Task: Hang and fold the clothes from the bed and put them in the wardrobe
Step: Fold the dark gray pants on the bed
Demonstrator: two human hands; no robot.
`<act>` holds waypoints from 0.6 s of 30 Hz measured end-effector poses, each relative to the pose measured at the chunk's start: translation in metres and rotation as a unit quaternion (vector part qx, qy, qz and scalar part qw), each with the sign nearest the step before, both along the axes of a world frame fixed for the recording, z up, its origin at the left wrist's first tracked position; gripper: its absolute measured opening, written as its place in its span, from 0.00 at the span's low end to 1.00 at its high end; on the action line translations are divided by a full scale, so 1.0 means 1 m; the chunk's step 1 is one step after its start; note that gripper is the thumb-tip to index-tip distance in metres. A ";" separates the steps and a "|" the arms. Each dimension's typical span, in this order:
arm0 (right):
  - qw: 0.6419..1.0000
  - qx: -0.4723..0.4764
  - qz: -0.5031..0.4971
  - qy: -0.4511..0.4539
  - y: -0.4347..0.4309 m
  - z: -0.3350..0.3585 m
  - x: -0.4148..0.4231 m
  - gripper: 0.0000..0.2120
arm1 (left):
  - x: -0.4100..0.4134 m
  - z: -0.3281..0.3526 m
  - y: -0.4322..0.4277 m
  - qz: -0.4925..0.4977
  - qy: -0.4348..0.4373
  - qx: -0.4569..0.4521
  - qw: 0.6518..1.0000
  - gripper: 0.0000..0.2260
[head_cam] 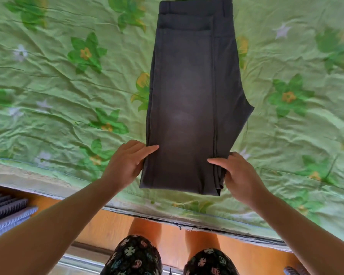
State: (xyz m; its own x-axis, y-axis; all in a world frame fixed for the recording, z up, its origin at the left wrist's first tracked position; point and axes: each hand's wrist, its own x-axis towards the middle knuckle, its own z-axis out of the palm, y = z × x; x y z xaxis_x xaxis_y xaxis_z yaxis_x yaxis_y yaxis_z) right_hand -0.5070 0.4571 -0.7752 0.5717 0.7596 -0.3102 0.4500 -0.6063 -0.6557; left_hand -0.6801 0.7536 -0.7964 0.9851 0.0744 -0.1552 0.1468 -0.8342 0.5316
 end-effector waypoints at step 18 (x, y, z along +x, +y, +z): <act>0.844 0.175 -0.272 0.429 0.142 0.044 0.239 0.17 | 0.223 0.043 0.097 0.341 0.009 -0.546 0.766 0.16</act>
State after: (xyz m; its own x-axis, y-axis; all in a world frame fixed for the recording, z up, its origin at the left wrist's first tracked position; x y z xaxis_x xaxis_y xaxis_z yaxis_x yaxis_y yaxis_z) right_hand -0.2685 0.5986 -0.7309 0.5443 0.5878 -0.5985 -0.5631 -0.2729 -0.7801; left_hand -0.4566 0.8510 -0.7532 0.7724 0.3865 -0.5041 0.3656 0.3784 0.8504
